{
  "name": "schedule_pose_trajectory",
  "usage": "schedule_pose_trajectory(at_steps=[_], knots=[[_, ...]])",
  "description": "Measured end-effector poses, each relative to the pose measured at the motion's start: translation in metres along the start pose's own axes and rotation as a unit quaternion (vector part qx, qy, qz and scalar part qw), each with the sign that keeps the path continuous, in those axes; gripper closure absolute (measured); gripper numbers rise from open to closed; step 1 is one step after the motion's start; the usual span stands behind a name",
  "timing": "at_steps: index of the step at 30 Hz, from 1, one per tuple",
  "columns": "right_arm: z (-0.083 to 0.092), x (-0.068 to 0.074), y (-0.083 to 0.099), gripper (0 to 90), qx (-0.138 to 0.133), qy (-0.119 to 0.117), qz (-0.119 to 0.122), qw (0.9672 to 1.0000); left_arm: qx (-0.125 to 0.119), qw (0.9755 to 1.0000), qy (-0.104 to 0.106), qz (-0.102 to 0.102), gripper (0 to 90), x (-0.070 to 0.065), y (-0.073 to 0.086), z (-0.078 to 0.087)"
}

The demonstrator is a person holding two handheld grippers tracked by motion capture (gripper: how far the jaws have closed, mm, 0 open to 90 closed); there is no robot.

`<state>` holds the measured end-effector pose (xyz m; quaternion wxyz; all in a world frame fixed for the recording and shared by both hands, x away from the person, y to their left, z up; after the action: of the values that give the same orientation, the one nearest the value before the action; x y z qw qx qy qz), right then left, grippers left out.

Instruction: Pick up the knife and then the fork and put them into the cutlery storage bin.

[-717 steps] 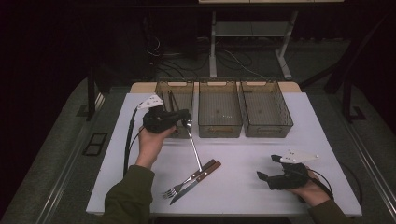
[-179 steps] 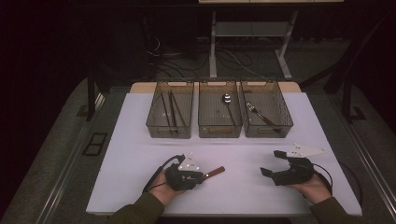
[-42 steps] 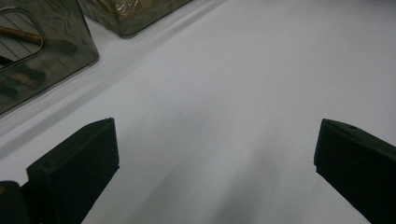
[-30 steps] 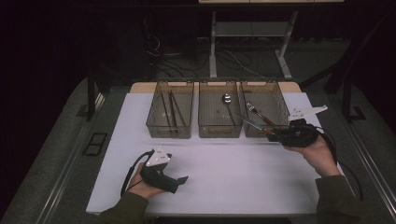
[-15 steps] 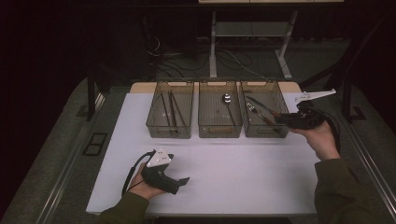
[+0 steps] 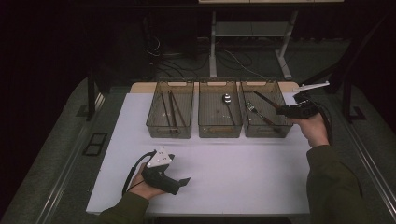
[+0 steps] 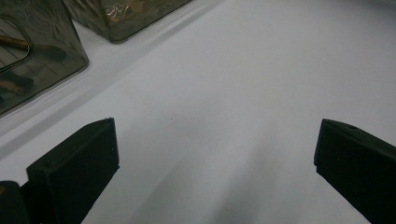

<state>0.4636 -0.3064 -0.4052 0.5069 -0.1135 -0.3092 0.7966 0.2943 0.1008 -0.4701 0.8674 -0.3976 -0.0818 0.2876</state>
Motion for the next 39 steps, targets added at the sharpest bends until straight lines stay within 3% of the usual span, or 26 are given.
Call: schedule_pose_trajectory(at_steps=[9,25,30,39], knots=[[-0.02,-0.01,0.003,75.6,0.025,0.019,-0.013,0.9994,-0.001,1.0,0.002,-0.004,0.0,-0.001,-0.001,0.0],[-0.05,-0.002,0.001,74.6,0.051,0.024,0.001,0.9984,0.0,1.0,0.006,-0.003,0.0,-0.002,-0.001,-0.001],[-0.049,0.0,-0.002,65.5,0.041,0.028,0.003,0.9988,0.0,1.0,0.006,-0.004,0.0,-0.002,-0.001,-0.001],[-0.041,0.001,-0.003,52.2,0.024,0.003,-0.008,0.9997,0.0,1.0,0.006,-0.005,0.0,-0.002,-0.001,-0.001]])
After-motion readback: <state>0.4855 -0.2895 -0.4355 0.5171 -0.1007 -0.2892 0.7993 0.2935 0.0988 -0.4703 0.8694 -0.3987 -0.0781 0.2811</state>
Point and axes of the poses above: each handheld gripper's, and its own axes: z roughly backward along the jaws, y roughly out of its underside, x roughly to its left, the point moved 6 cm from there along -z, roughly forward along the jaws, and after that the axes turned 7 degrees about x, right-handed, at the moved point
